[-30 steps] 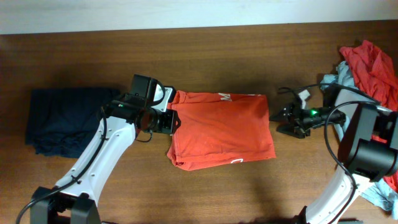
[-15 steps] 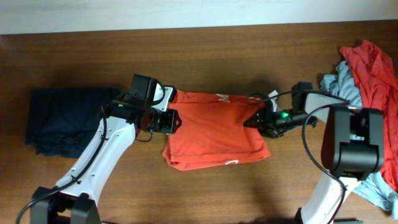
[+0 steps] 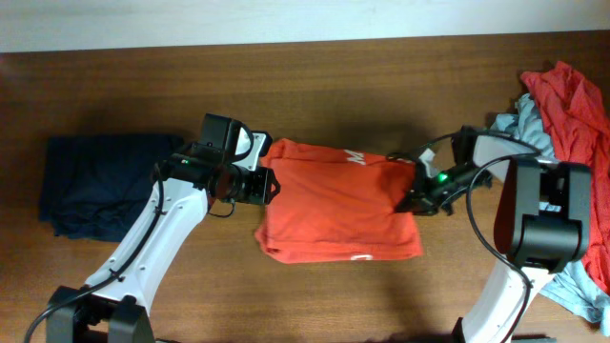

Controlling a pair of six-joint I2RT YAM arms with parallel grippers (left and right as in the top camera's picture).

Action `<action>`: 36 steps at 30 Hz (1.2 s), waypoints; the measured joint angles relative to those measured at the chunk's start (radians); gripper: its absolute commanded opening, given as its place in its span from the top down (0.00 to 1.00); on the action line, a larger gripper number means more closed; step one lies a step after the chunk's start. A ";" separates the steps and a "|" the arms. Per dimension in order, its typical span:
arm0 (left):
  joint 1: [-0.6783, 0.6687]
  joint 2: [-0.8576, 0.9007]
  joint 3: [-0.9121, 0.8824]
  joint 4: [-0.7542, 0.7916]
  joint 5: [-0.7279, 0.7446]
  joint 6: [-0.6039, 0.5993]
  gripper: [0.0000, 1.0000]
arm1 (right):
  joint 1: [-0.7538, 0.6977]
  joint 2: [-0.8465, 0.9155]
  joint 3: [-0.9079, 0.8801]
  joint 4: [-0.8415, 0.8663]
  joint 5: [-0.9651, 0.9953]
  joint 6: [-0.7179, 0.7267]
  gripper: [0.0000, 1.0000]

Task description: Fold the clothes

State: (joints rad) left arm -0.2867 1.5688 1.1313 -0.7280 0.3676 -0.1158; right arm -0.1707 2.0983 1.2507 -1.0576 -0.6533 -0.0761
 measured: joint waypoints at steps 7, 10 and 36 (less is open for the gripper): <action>0.000 0.000 0.000 0.013 0.000 0.000 0.59 | -0.080 -0.009 0.223 -0.219 0.422 0.052 0.96; 0.000 0.000 0.000 0.013 0.000 0.002 0.59 | -0.109 -0.009 0.332 -0.307 0.513 0.071 0.96; 0.000 0.000 0.000 0.013 -0.027 0.022 0.59 | 0.693 -0.012 0.465 -0.277 0.555 0.314 0.36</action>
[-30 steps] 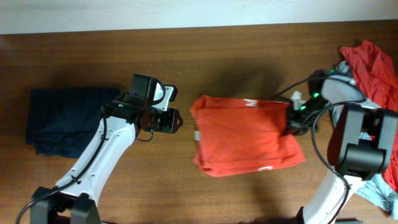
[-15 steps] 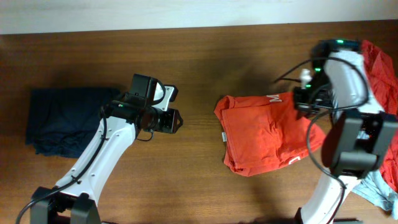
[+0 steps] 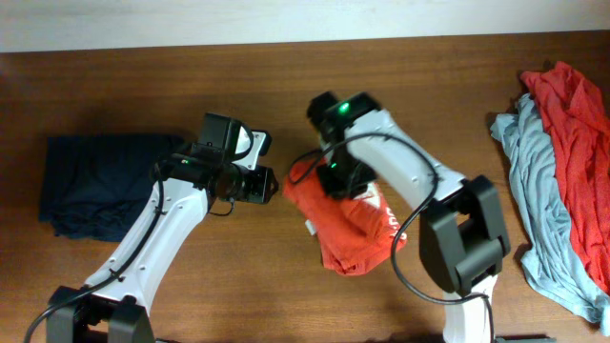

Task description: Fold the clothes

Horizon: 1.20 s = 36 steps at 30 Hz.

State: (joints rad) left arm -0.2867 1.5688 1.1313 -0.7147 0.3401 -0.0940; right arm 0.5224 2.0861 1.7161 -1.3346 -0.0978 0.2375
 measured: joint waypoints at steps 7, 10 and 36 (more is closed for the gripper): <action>0.000 0.000 0.000 0.000 0.000 0.000 0.59 | 0.027 0.000 -0.051 0.048 -0.018 0.047 0.64; 0.000 0.000 0.000 0.000 -0.008 0.000 0.59 | 0.026 0.000 -0.051 0.046 -0.053 0.035 0.67; 0.000 0.000 0.000 0.067 -0.059 0.000 0.58 | -0.048 -0.127 -0.114 -0.023 -0.438 -0.286 0.73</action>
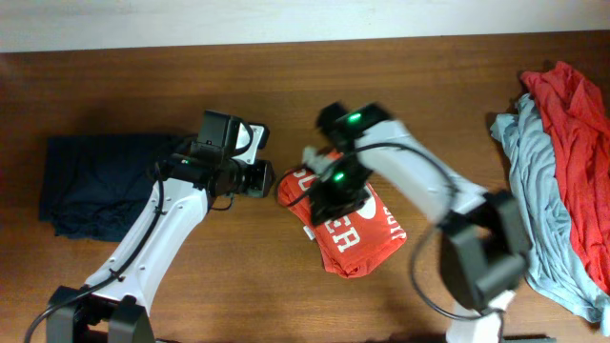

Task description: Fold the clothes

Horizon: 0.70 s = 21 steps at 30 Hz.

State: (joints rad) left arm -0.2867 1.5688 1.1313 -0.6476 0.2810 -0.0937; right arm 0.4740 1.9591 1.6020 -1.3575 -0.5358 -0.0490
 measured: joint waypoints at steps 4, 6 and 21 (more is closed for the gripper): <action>0.000 0.000 0.000 0.056 0.048 0.027 0.63 | -0.156 -0.116 0.001 -0.029 0.032 0.024 0.91; 0.000 0.000 0.000 0.085 0.089 0.061 0.67 | -0.246 -0.138 0.001 -0.050 0.049 0.031 0.95; -0.113 0.277 0.000 0.196 0.184 0.296 0.70 | -0.314 -0.132 -0.444 0.238 0.070 0.062 0.96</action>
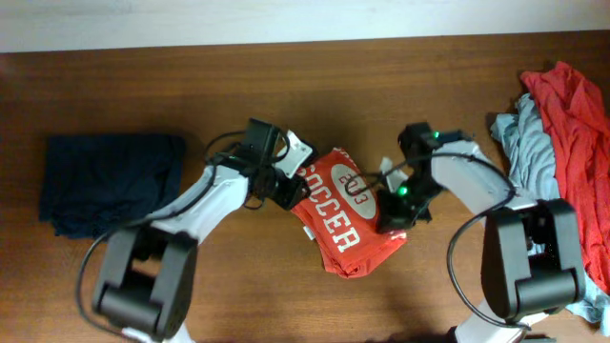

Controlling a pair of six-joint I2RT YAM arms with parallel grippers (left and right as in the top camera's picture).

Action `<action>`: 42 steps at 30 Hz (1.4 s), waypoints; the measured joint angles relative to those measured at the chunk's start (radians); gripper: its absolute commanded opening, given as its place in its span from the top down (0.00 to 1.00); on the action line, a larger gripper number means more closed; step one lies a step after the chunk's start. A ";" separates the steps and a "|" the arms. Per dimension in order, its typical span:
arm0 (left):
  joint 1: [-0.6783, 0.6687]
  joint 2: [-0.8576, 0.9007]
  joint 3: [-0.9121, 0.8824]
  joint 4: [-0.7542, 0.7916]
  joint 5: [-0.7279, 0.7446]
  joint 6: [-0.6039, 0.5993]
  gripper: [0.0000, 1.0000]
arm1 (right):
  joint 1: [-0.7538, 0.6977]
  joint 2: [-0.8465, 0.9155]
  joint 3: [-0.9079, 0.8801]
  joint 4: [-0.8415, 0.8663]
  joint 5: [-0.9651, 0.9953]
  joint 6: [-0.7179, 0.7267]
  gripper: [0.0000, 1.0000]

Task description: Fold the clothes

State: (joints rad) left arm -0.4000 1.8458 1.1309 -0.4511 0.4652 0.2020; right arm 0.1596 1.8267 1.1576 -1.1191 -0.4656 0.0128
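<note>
An orange-red shirt (pixel 345 221) with white "SOCCER" lettering lies folded into a narrow slanted bundle at the table's middle. My left gripper (pixel 290 191) is at the bundle's upper left edge, its fingers closed on the cloth there. My right gripper (pixel 392 215) rests at the bundle's right edge, over the fabric. Its jaws are hidden by its own body, so their state does not show. A folded dark navy garment (pixel 110 181) lies flat at the left.
A loose pile of clothes sits at the right edge of the table, with a red garment (pixel 567 110) on top of a light blue one (pixel 534 205). Bare wooden table (pixel 315 86) runs along the back.
My right gripper was over the bundle's left half and is now at its right edge. My left gripper has shifted right with the shirt's edge. The lettering now faces up more fully.
The shirt first lay wide, with my left gripper on its left edge and my right gripper on its right edge. The right side was then over at the left, halving the shirt. Then the right gripper was pressing on the bundle. It now sits at the narrow bundle's right edge.
</note>
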 measured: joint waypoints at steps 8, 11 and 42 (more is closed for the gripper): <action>0.019 0.090 0.021 -0.091 0.002 0.019 0.71 | 0.000 0.009 -0.156 0.089 0.120 0.102 0.96; 0.035 0.091 0.030 -0.166 -0.016 0.020 0.72 | 0.000 0.009 -0.154 0.048 0.140 0.115 0.96; 0.057 0.241 0.326 -0.302 -0.126 0.076 0.70 | 0.241 0.076 -0.055 0.182 -0.190 0.316 0.96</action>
State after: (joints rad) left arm -0.3428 2.0872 1.4570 -0.7528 0.3389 0.2779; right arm 0.4007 1.9030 1.1030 -0.9371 -0.6556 0.3286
